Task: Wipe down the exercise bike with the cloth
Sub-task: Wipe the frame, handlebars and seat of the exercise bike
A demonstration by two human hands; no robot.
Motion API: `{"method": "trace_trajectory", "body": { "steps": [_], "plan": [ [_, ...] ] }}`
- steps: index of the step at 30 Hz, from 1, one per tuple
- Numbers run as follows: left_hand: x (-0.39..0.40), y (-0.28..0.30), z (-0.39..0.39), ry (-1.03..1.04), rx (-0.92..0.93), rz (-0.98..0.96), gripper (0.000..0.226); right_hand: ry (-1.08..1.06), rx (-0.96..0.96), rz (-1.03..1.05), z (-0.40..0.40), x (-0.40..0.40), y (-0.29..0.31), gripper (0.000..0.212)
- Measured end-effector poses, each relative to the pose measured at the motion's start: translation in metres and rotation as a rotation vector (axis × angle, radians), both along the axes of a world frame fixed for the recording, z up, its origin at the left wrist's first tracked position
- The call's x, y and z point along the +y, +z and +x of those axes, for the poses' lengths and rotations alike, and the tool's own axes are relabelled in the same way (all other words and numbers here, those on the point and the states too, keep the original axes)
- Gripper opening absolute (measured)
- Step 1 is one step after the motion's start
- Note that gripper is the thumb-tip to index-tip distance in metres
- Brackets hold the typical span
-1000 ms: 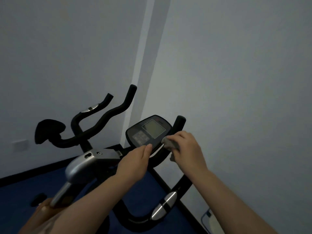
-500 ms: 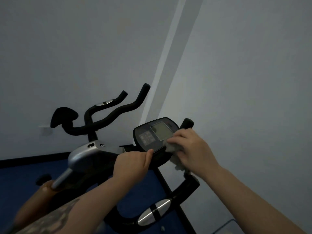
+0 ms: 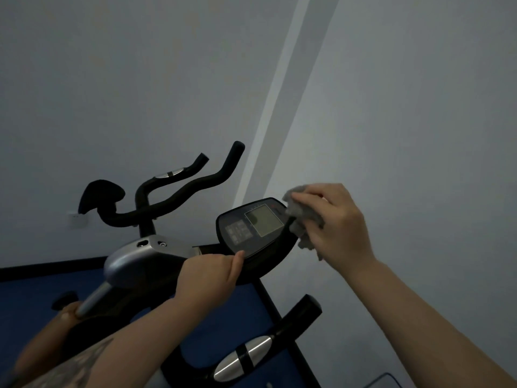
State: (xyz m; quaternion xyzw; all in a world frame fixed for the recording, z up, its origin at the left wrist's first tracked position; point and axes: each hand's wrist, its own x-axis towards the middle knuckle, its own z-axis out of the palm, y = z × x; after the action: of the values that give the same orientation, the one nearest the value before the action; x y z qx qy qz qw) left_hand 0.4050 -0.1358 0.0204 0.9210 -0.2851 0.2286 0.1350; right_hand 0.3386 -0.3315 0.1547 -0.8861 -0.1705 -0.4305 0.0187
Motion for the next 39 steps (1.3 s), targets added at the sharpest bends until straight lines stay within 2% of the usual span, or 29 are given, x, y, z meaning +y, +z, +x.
{"method": "trace_trajectory", "body": {
  "steps": [3, 7, 9, 12, 14, 16, 17, 20, 22, 26, 28, 31, 35, 39],
  "plan": [
    [0.002, 0.007, -0.001, -0.047, -0.080, -0.076, 0.035, -0.010, 0.052, -0.004, 0.002, -0.001, -0.006, 0.041],
    [0.000, 0.003, 0.000, -0.089, -0.049, -0.089, 0.042, 0.141, 0.420, -0.273, -0.006, 0.004, -0.027, 0.038],
    [-0.001, -0.004, 0.003, -0.079, 0.006, -0.140, 0.047, 0.144, 0.345, -0.194, -0.001, -0.003, -0.015, 0.038],
    [0.005, -0.001, 0.005, -0.123, 0.101, -0.132, 0.072, 0.040, 0.150, 0.026, 0.002, 0.000, -0.008, 0.034],
    [0.009, -0.001, 0.006, -0.192, 0.149, -0.088, 0.081, -0.021, 0.324, 0.003, 0.002, 0.016, -0.022, 0.031],
    [0.013, -0.002, 0.008, -0.250, 0.176, -0.059, 0.076, -0.024, 0.541, 0.016, 0.000, 0.027, -0.032, 0.027],
    [0.015, -0.003, 0.009, -0.270, 0.185, -0.053, 0.068, -0.018, 0.574, 0.061, 0.001, 0.027, -0.029, 0.026],
    [0.017, 0.000, 0.015, -0.340, 0.257, -0.008, 0.042, -0.067, 0.401, 0.087, 0.005, 0.021, -0.017, 0.025],
    [0.025, 0.004, 0.022, -0.389, 0.344, 0.033, 0.036, -0.137, 0.320, 0.077, -0.002, 0.030, -0.025, 0.024],
    [0.052, 0.003, 0.037, -0.390, 0.596, -0.027, 0.017, -0.235, 0.487, 0.075, -0.008, 0.048, -0.049, 0.019],
    [0.060, -0.001, 0.041, -0.400, 0.736, -0.126, 0.016, -0.216, 0.577, 0.156, -0.003, 0.042, -0.037, 0.019],
    [0.062, 0.000, 0.045, -0.446, 0.900, -0.177, 0.017, -0.282, 0.504, 0.224, -0.007, 0.047, -0.033, 0.020],
    [0.061, -0.001, 0.048, -0.480, 0.922, -0.182, 0.014, -0.468, 0.446, 0.151, -0.018, 0.088, -0.065, 0.025],
    [0.062, -0.001, 0.048, -0.472, 0.896, -0.154, 0.013, -0.422, 0.480, 0.168, -0.015, 0.106, -0.070, 0.020]
  ]
}}
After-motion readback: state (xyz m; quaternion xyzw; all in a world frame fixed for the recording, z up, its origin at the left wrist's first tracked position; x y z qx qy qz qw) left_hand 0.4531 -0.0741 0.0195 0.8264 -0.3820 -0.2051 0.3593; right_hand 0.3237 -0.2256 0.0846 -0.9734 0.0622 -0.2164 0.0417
